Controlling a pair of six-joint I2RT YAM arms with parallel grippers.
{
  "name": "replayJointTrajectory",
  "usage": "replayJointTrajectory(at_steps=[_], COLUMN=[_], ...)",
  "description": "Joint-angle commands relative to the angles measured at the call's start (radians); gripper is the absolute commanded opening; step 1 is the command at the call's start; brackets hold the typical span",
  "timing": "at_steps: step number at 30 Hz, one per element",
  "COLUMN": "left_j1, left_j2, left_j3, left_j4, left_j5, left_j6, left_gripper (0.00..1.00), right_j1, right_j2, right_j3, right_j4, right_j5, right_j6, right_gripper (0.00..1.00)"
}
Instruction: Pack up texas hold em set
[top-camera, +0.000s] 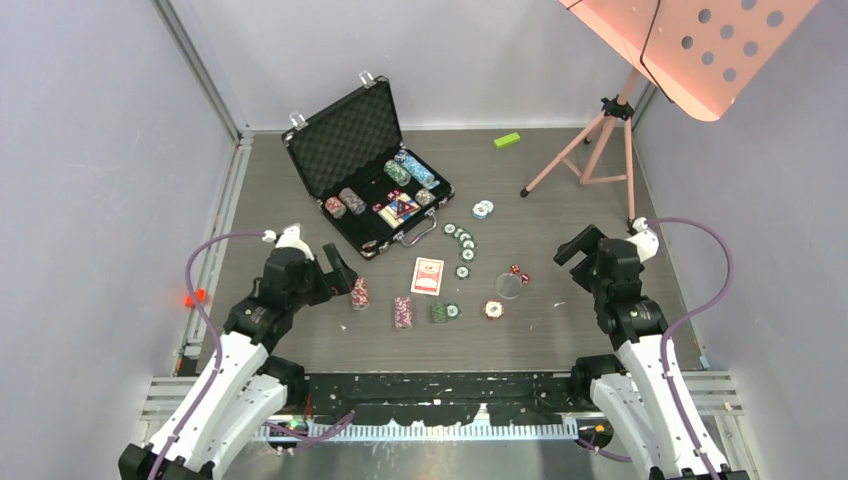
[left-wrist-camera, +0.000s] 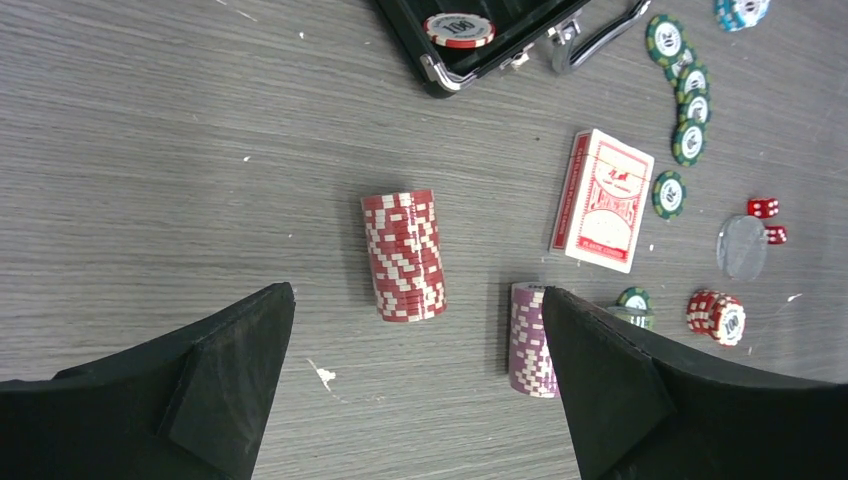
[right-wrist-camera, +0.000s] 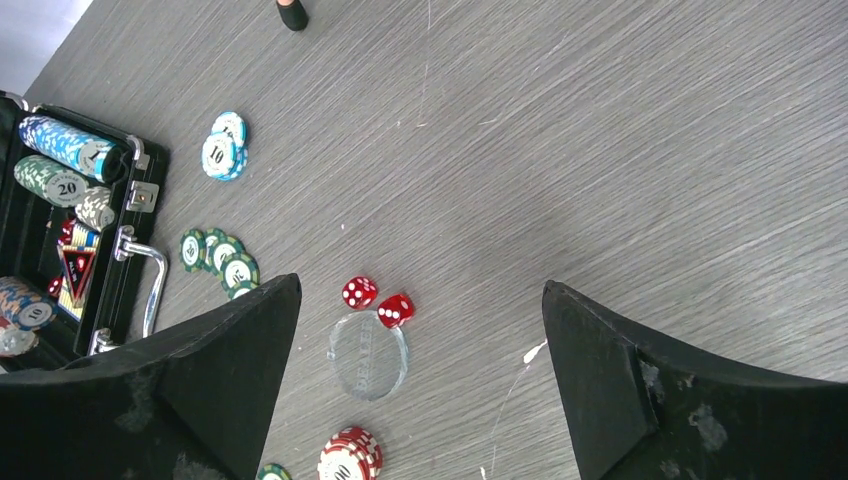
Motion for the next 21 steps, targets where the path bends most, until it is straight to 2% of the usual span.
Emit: replayJointTrajectory(at_steps=[1,5,9,15,19,21], left_j1=[0.003,0.003,0.003,0.003,0.003,0.003], left_j2=[0.021,0.017,0.016,0.053,0.041,0.017], left_j3=[0.033,0.016,-0.008,-0.040,-0.098,-0.134], left_j4=[0.060,0.095,0.153,0.241,0.310,0.350], left_j5=[0.010,0.013,0.015,-0.004,0.018,0.023], left_j6=[0.041,0.057,0.071,0.102,0.101,0.098], left_gripper=[0.98,0.98,0.98,0.98,0.98,0.98], right_j1=[-0.004,-0.004,-0.004,0.019,0.078,0.103], right_j2=[0.023,0.085,0.183,0.468,0.642,0.724], right_j3=[0.014,0.038,0.076,0.277,0.384,0.445], right_j4=[0.025,0.060,0.140,0.152,0.203,0.216], right_j5=[0.024,0.003,-0.085,-0.225,-0.231,-0.231], right_j6=[-0.033,-0.044,-0.060,-0.123,-0.178,-0.209], right_gripper=[0.97,0.98,0.97,0.92,0.91,0.94])
